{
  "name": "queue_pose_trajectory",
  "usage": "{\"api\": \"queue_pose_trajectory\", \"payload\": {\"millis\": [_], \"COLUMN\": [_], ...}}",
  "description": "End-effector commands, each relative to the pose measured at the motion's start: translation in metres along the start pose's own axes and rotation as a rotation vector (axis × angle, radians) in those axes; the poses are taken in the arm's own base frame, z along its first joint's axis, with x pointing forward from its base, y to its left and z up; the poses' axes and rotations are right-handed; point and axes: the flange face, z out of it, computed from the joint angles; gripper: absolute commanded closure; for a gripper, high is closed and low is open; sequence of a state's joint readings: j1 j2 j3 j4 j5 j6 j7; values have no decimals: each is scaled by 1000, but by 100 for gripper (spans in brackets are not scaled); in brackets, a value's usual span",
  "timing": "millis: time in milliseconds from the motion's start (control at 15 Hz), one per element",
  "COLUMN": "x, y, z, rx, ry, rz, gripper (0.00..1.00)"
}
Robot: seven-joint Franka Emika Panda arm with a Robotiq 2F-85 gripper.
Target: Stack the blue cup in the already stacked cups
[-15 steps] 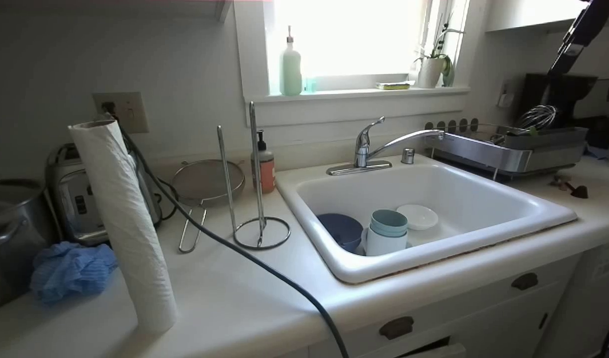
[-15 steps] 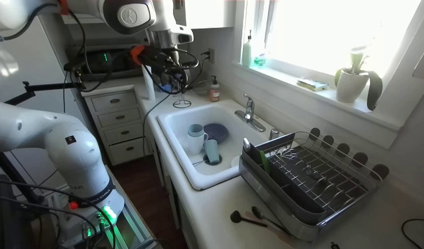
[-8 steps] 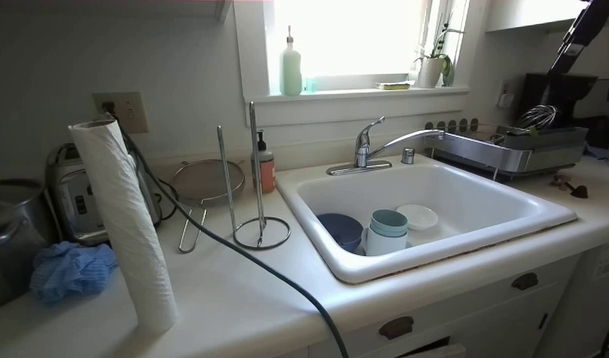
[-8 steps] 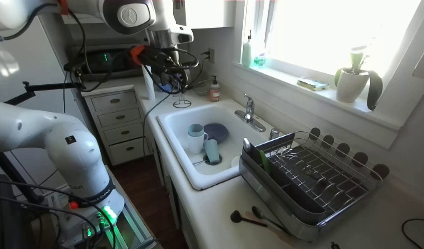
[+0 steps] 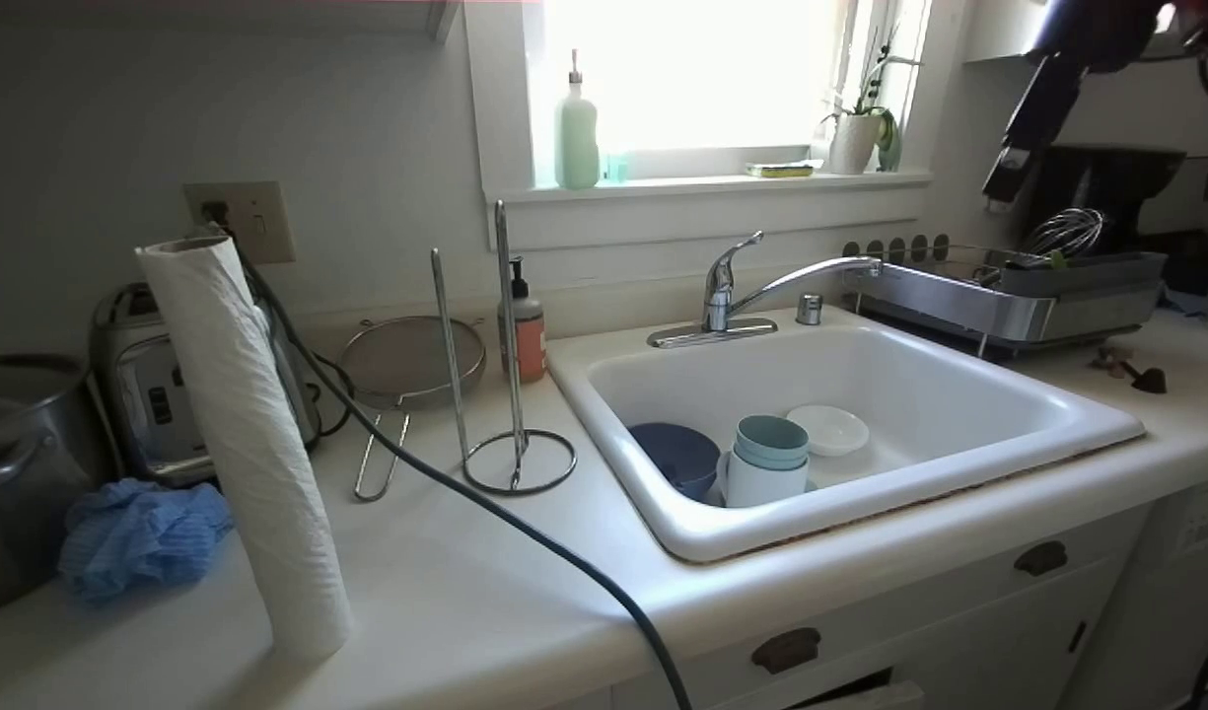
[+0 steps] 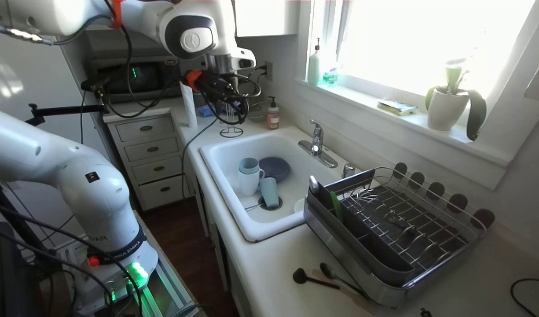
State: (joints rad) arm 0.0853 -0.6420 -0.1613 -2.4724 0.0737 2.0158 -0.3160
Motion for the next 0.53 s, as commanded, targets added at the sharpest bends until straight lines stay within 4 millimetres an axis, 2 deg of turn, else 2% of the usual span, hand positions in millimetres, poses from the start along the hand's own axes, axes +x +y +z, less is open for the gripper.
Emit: {"api": "queue_pose_trajectory", "payload": {"millis": [0,267,467], "x": [47,73,87], "y": [-21,-39,-35], "z": [39,89,124], "rx": [21,-37,-83], "ry": [-33,-51,-36], "rz": [82,150,233], "gripper": [0,0,0]}}
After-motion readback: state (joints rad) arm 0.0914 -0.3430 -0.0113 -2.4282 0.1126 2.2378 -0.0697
